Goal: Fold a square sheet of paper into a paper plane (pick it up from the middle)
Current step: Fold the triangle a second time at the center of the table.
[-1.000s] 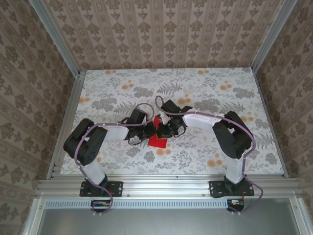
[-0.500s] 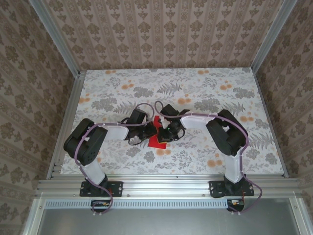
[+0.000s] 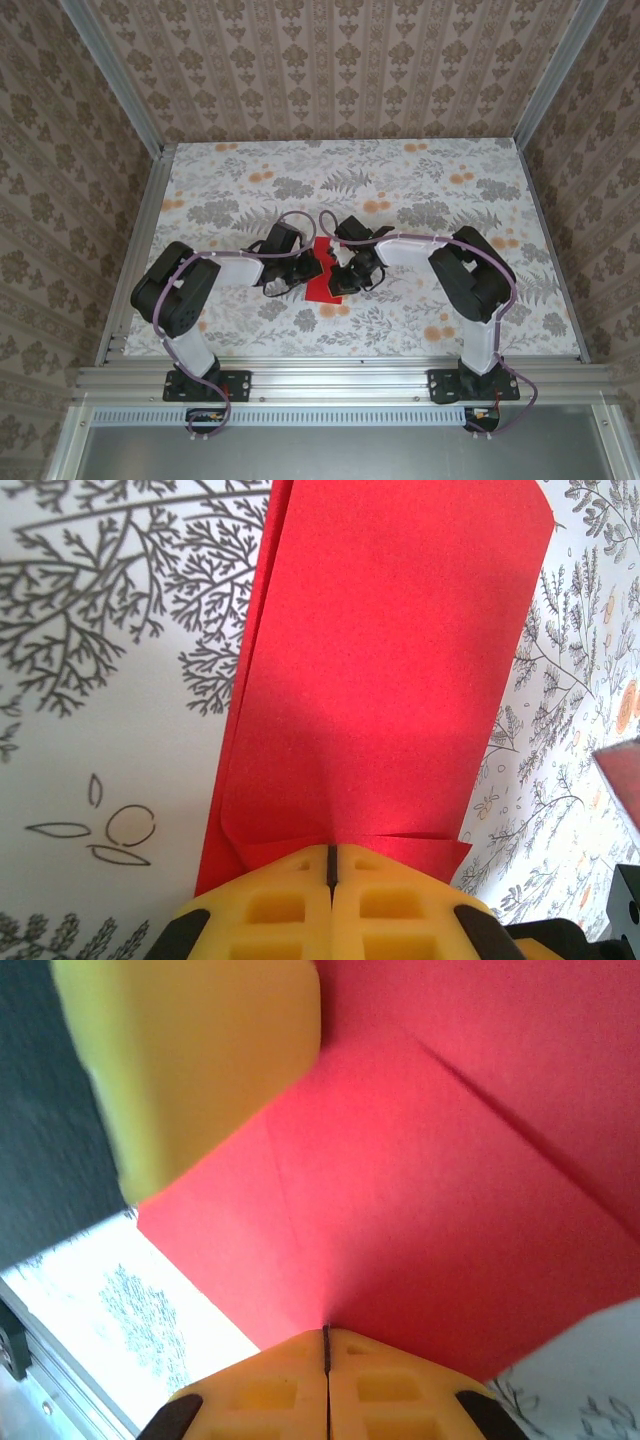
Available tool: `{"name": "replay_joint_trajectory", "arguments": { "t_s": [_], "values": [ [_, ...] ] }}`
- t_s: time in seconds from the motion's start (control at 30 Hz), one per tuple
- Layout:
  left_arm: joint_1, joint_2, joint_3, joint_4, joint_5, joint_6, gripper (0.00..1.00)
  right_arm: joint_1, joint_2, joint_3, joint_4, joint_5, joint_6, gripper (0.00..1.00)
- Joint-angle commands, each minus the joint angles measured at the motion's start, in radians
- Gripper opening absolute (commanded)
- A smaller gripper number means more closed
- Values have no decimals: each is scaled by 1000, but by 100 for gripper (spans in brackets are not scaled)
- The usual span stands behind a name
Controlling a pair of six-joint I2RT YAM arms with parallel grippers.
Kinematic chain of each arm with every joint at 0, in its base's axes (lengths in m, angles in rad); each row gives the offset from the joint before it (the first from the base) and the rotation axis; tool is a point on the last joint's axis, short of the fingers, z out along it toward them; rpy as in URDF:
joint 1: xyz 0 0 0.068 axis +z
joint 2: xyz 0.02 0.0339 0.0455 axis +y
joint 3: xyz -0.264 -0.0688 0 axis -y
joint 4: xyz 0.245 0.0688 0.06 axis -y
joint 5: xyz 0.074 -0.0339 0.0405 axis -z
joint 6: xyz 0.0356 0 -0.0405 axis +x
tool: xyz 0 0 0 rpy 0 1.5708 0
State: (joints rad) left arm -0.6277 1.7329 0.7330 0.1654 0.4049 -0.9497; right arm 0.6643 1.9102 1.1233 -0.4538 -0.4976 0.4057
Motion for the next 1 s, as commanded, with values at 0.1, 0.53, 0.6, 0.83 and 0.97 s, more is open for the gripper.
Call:
{"name": "replay_joint_trajectory", "arguments": {
  "t_s": [0.1, 0.53, 0.6, 0.83, 0.97],
  "values": [
    [5, 94, -40, -165, -87, 17, 6, -6, -33, -40, -198, 8, -136, 8],
    [-1, 74, -32, -157, -63, 14, 7, -52, -220, -32, -94, 174, 58, 31],
    [-3, 67, -25, -160, -58, 20, 7, -71, -214, -45, -26, 180, 101, 36],
    [-4, 64, 4, -182, -54, 40, 9, -103, -84, 38, 1, 121, 92, 40],
    [-4, 68, 8, -181, -49, 38, 10, -116, -31, 63, -2, 102, 85, 41]
  ]
}}
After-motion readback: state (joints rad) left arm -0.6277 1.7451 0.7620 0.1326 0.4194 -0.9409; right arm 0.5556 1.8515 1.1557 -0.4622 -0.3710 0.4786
